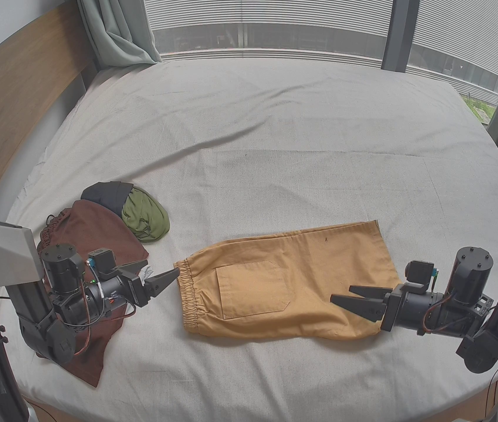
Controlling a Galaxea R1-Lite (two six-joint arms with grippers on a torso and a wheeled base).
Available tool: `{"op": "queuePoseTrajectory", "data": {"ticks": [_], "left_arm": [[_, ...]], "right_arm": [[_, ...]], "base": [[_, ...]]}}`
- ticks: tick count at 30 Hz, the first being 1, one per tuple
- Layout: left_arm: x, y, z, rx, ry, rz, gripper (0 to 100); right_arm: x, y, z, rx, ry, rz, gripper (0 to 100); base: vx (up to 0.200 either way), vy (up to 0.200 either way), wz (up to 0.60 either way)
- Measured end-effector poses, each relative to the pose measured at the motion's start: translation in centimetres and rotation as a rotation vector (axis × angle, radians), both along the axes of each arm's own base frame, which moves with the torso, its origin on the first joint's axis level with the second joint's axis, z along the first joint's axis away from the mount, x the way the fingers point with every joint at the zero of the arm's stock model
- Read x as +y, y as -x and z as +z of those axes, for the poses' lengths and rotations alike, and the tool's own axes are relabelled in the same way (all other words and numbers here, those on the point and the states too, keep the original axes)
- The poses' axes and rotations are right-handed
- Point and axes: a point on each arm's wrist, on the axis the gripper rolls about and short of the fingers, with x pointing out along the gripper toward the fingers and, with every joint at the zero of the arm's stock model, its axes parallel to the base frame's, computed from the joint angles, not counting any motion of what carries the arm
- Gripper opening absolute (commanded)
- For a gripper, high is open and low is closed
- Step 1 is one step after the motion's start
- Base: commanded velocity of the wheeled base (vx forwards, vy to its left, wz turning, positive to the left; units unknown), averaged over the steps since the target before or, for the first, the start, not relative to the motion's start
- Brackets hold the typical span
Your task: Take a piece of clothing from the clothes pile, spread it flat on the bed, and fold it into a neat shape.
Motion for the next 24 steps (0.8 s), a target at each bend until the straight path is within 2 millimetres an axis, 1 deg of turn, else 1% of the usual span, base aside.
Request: {"op": "queuePoseTrajectory", "data": {"ticks": [5, 9, 17, 24], "left_arm": [[-0.1, 0.5, 0.0, 0.028, 0.026, -0.035, 100], [-0.1, 0.7, -0.1, 0.048, 0.044, -0.049, 100], [-0.3, 0.8, -0.4, 0.118, 0.114, -0.034, 100], [-1.1, 0.9, -1.2, 0.184, 0.154, -0.043, 100]], "right_arm": [[0.2, -0.5, 1.0, -0.041, -0.029, 0.001, 100], [0.2, -0.6, 1.3, -0.052, -0.036, -0.001, 100], [-0.2, -0.8, 1.4, -0.056, -0.037, -0.017, 100], [-0.2, -0.8, 1.4, -0.056, -0.037, -0.019, 100]], "base": [[0.000, 0.000, 0.00], [0.000, 0.000, 0.00], [0.000, 0.000, 0.00], [0.000, 0.000, 0.00]]}}
